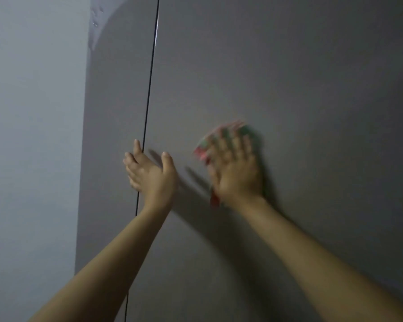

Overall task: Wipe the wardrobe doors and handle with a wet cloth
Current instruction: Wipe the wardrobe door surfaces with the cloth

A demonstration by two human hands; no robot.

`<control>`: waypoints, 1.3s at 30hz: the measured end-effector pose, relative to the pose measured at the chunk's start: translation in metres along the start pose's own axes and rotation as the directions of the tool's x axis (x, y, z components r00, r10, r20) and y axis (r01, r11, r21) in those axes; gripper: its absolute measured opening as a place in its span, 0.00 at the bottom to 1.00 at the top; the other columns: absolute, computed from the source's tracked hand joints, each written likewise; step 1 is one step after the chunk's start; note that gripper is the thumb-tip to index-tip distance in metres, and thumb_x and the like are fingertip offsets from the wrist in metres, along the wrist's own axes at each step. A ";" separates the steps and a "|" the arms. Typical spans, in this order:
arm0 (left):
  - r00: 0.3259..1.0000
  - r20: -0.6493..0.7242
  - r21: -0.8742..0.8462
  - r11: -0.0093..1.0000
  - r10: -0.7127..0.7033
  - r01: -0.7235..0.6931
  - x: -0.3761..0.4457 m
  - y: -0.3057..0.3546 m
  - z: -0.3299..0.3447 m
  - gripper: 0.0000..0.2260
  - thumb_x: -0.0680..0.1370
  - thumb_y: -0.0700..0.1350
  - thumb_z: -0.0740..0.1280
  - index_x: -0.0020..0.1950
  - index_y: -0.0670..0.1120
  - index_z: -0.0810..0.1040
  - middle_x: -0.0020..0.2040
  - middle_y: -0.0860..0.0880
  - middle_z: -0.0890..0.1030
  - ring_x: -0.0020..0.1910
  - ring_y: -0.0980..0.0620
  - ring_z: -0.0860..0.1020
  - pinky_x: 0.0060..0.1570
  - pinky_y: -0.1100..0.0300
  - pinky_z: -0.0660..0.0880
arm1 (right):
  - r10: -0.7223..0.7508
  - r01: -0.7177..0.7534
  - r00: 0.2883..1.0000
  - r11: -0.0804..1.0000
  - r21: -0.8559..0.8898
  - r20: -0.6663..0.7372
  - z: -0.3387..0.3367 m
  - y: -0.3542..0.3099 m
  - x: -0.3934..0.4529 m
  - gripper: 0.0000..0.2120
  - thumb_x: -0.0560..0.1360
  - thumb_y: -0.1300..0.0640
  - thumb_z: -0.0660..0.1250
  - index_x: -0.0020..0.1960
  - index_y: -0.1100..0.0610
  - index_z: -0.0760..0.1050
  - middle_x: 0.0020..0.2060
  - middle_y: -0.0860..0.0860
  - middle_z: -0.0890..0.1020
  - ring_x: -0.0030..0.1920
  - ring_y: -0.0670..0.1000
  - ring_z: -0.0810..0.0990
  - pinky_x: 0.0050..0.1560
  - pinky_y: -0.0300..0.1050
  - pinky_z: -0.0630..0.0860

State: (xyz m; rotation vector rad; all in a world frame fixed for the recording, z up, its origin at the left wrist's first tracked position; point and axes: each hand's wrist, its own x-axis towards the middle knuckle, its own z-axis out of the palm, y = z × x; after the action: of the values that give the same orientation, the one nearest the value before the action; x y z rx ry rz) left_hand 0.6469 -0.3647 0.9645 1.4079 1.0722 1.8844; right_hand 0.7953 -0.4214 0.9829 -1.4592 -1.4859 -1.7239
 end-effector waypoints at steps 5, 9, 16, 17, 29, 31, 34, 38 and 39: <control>0.999 0.012 0.009 0.999 0.035 -0.035 -0.011 0.008 0.003 0.28 0.80 0.48 0.58 0.78 0.47 0.51 0.78 0.41 0.48 0.77 0.45 0.45 0.72 0.45 0.43 | -0.339 0.337 0.924 0.940 0.042 0.175 -0.025 0.063 -0.053 0.24 0.77 0.49 0.56 0.73 0.51 0.66 0.72 0.52 0.68 0.74 0.55 0.62 0.74 0.54 0.53; 0.977 0.077 0.028 0.979 0.197 -0.200 -0.027 0.015 0.012 0.33 0.74 0.55 0.53 0.78 0.49 0.53 0.78 0.43 0.46 0.77 0.48 0.42 0.72 0.47 0.40 | 0.273 -0.272 0.962 0.954 -0.124 -0.003 -0.050 0.130 -0.047 0.26 0.78 0.50 0.54 0.75 0.55 0.60 0.73 0.57 0.65 0.73 0.61 0.61 0.74 0.52 0.48; 0.918 0.226 0.008 0.942 0.324 -0.335 -0.071 0.038 0.052 0.32 0.75 0.55 0.52 0.78 0.49 0.52 0.78 0.43 0.43 0.77 0.50 0.38 0.71 0.52 0.33 | 0.021 -0.013 0.993 0.998 -0.063 0.120 -0.029 0.063 -0.072 0.25 0.79 0.47 0.52 0.74 0.54 0.62 0.73 0.54 0.65 0.74 0.59 0.59 0.74 0.54 0.48; 0.913 0.230 0.008 0.938 0.336 -0.347 -0.076 0.040 0.056 0.32 0.75 0.55 0.52 0.78 0.49 0.52 0.78 0.43 0.43 0.77 0.50 0.39 0.71 0.52 0.33 | -0.096 0.105 0.982 0.994 -0.044 0.161 -0.036 0.082 -0.082 0.25 0.79 0.47 0.53 0.74 0.53 0.62 0.73 0.52 0.64 0.74 0.57 0.59 0.74 0.53 0.49; 0.787 0.290 -0.098 0.835 0.544 -0.542 -0.147 0.067 0.099 0.29 0.76 0.51 0.55 0.76 0.45 0.59 0.77 0.39 0.50 0.77 0.46 0.43 0.71 0.55 0.31 | 0.172 -0.148 0.978 0.971 -0.189 0.118 -0.045 0.116 -0.135 0.27 0.82 0.45 0.44 0.78 0.54 0.51 0.74 0.57 0.62 0.75 0.62 0.53 0.75 0.54 0.42; 0.758 0.282 -0.112 0.805 0.587 -0.582 -0.155 0.066 0.106 0.29 0.76 0.51 0.55 0.76 0.45 0.59 0.77 0.38 0.51 0.76 0.45 0.43 0.72 0.54 0.32 | -0.105 0.144 0.963 0.979 -0.144 0.247 -0.060 0.148 -0.162 0.27 0.80 0.46 0.49 0.78 0.49 0.49 0.76 0.53 0.58 0.76 0.58 0.50 0.75 0.51 0.41; 0.744 0.298 -0.097 0.794 0.598 -0.600 -0.159 0.058 0.112 0.30 0.75 0.53 0.54 0.76 0.45 0.59 0.77 0.39 0.52 0.77 0.45 0.44 0.73 0.54 0.32 | 0.194 -0.172 0.978 0.958 -0.229 0.078 -0.078 0.218 -0.174 0.26 0.78 0.50 0.53 0.75 0.55 0.58 0.72 0.59 0.67 0.72 0.60 0.59 0.74 0.51 0.47; 0.749 0.306 -0.084 0.800 0.588 -0.594 -0.169 0.049 0.120 0.30 0.75 0.52 0.55 0.76 0.45 0.59 0.77 0.38 0.51 0.76 0.44 0.43 0.72 0.53 0.32 | 0.732 -0.773 0.632 0.615 -0.154 -0.253 -0.070 0.211 -0.154 0.26 0.80 0.51 0.51 0.73 0.64 0.63 0.71 0.64 0.66 0.71 0.67 0.63 0.71 0.62 0.57; 0.751 0.303 -0.092 0.803 0.586 -0.589 -0.175 0.050 0.122 0.30 0.75 0.51 0.56 0.76 0.44 0.59 0.77 0.37 0.51 0.76 0.43 0.44 0.72 0.53 0.33 | 0.721 -0.762 0.646 0.630 -0.151 -0.252 -0.062 0.188 -0.156 0.26 0.80 0.50 0.50 0.73 0.63 0.63 0.71 0.64 0.67 0.71 0.67 0.63 0.73 0.61 0.54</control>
State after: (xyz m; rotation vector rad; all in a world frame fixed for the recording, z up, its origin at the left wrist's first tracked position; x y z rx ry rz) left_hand 0.8176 -0.4982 0.9331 2.1567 0.4974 1.9423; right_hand 0.9814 -0.5847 0.9351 -1.6680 -0.4249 -1.4447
